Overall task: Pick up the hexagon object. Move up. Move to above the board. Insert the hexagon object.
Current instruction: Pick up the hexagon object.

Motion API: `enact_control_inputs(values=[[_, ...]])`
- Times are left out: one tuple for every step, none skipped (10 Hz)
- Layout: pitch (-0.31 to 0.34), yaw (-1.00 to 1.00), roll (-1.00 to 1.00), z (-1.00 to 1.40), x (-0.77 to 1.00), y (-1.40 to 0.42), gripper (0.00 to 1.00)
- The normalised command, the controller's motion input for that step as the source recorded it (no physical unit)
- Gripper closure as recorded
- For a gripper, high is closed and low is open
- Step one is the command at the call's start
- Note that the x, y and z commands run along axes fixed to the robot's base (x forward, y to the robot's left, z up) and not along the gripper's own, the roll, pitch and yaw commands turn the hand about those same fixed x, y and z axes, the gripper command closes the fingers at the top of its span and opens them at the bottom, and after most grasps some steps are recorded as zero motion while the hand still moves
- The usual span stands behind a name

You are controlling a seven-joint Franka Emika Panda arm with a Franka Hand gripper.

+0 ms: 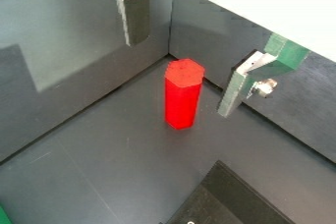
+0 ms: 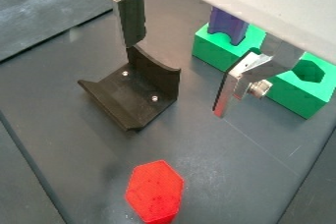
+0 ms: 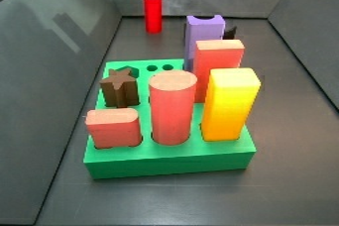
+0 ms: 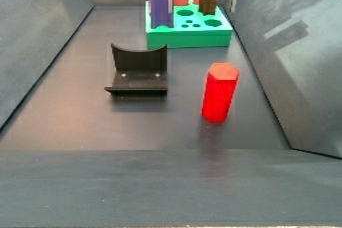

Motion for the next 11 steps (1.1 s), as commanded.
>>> enact_control_inputs(values=[[0.000, 0.00, 0.00, 0.00, -0.05, 0.00, 0.00], [-0.056, 0.40, -0.10, 0.00, -0.06, 0.11, 0.00], [-0.069, 0.97, -0.03, -0.08, -0.04, 0.13, 0.00], [-0.074, 0.99, -0.03, -0.11, -0.03, 0.08, 0.00], [-0.163, 0.97, -0.10, -0.20, 0.00, 0.00, 0.00], [-0.197, 0.97, -0.11, -0.26, 0.00, 0.00, 0.00], [-0.211, 0.95, -0.12, -0.29, 0.00, 0.00, 0.00], [-0.226, 0.93, -0.13, -0.32, 0.00, 0.00, 0.00], [-0.246, 0.88, -0.16, -0.34, 0.00, 0.05, 0.00], [-0.261, 0.76, -0.19, -0.32, 0.00, 0.15, 0.00], [0.000, 0.11, 0.00, 0.00, 0.00, 0.03, 0.00]])
